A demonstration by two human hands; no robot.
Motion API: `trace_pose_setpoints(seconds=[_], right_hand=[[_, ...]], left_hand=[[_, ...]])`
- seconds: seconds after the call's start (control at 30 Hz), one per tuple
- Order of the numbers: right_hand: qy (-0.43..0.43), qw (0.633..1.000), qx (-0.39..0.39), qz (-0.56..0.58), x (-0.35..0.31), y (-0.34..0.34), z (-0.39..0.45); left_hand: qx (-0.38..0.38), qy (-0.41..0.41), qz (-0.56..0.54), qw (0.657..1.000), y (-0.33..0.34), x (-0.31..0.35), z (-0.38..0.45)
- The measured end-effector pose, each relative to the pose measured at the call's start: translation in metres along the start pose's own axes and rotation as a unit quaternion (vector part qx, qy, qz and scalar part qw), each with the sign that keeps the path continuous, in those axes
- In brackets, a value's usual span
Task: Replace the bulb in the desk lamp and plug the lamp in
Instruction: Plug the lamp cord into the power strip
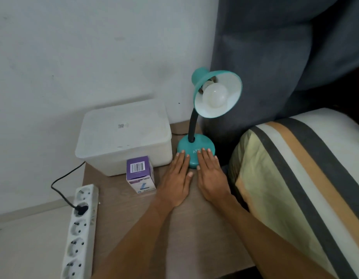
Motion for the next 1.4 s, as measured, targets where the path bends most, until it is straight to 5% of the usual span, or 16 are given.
trace_pose_setpoints(seconds=[1.4], right_hand=[[0.005, 0.999, 0.043, -0.009, -0.0015, -0.0005, 0.0028]], left_hand=[[0.019, -0.002, -0.005, 1.0, -0.0015, 0.0027, 0.0025]])
Point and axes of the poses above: each hand's wrist, its own z-axis towards the middle knuckle, its own y-axis out of the palm, x = y × z, the point moved 3 cm from there along z, towards the middle knuckle, and after that the axes turned 6 degrees about z, right-handed, at the moved point
